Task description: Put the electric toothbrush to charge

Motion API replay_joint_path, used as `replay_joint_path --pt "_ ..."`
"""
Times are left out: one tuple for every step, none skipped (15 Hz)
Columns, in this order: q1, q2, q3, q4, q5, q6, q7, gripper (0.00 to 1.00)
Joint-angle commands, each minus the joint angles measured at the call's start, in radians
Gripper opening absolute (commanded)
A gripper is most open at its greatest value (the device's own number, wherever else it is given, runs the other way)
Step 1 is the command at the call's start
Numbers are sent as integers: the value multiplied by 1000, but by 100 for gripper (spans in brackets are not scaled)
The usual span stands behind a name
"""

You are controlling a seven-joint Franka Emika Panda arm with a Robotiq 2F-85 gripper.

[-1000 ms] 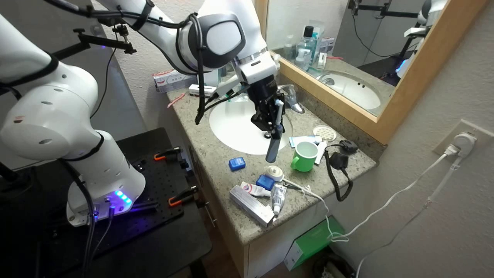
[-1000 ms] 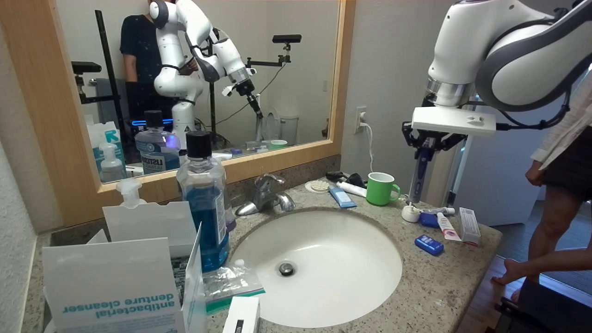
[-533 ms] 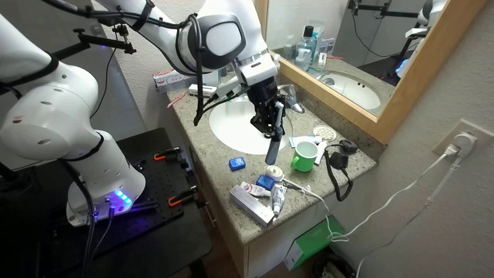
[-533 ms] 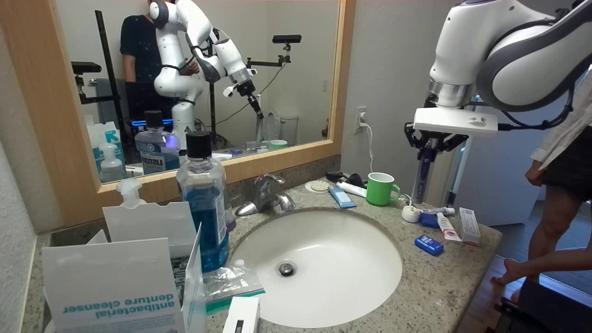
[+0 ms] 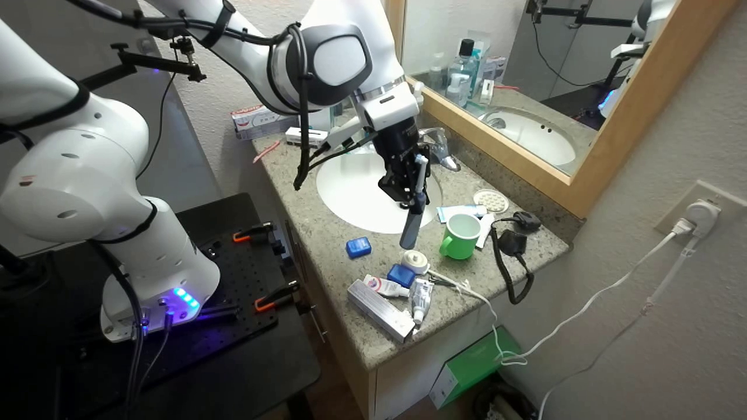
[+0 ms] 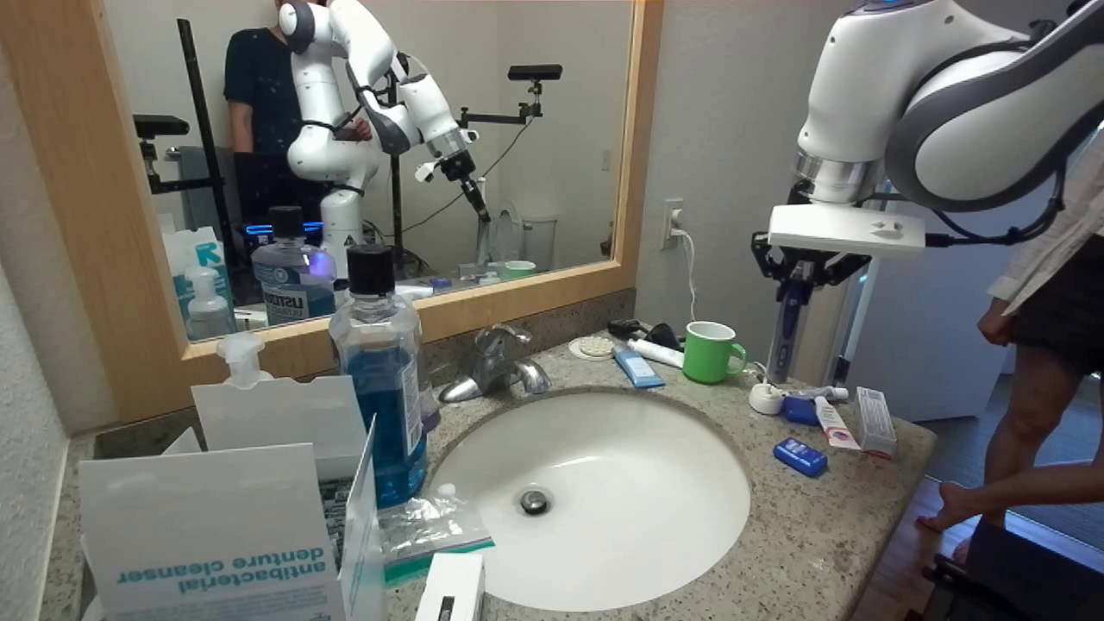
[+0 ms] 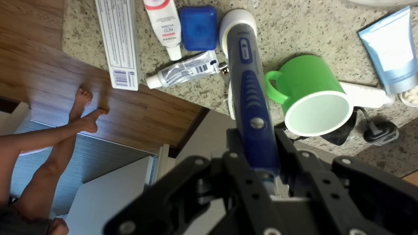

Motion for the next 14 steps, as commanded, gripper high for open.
replay_joint_path --pt "-15 8 14 5 -17 11 37 7" --pt "-16 11 13 6 -20 14 44 7" --pt "-16 14 12 6 -21 16 47 7" --pt "-17 18 10 7 -21 19 49 7" --pt "-17 20 9 8 -21 22 50 7" --pt "-18 22 9 9 -22 24 53 7" --pt "-19 21 8 8 -22 27 55 7" --pt "-19 19 6 8 -18 29 58 7" --pt "-19 17 5 8 -16 30 63 7" --pt "-20 19 5 12 -17 28 66 7" --pt "-21 21 5 17 -19 25 70 7" --pt "-22 22 5 20 -17 24 70 7" --pt "-24 22 4 25 -16 22 73 7" --pt "-26 22 2 28 -14 21 77 7"
